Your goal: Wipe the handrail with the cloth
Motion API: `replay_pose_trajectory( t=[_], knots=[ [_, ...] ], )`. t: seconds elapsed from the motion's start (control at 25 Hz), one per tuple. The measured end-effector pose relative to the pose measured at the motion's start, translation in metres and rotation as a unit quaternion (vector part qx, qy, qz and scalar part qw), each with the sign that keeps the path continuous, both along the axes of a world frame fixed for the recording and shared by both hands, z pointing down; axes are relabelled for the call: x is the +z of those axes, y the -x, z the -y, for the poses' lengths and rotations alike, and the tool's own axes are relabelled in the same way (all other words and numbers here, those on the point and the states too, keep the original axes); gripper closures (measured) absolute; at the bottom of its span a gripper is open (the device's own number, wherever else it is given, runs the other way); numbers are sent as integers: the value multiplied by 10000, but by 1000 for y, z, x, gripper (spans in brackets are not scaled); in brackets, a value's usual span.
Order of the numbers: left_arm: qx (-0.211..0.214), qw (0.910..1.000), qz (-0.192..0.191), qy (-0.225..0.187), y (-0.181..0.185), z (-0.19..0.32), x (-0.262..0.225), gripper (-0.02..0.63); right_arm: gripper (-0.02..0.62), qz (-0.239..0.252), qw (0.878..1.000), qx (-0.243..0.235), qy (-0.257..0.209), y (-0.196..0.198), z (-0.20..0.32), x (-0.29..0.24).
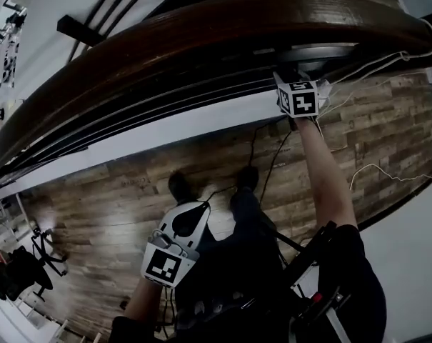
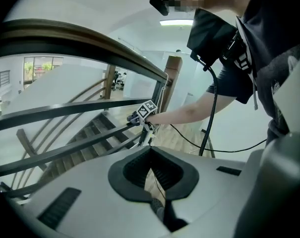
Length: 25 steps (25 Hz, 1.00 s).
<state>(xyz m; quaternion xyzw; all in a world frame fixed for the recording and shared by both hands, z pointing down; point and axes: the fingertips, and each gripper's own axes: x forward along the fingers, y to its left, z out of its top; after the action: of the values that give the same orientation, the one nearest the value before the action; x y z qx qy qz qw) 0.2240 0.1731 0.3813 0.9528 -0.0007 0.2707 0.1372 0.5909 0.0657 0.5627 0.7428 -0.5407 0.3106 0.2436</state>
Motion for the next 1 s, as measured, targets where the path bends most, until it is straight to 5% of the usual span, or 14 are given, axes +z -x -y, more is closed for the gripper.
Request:
replay_pose_trajectory(
  t=[0.28,0.56,1.0],
  knots=[
    [13,9999,-152,-74,101,43,31,600,479,36,9987,-461,-194,152,79,3],
    [-311,9993,-214,4,240,110,43,600,479,99,9947,-982,-295,332,173,5],
    [-2159,9759,-167,269,386,177,51,600,480,229,9730,-2296,-66,567,296,15]
  ],
)
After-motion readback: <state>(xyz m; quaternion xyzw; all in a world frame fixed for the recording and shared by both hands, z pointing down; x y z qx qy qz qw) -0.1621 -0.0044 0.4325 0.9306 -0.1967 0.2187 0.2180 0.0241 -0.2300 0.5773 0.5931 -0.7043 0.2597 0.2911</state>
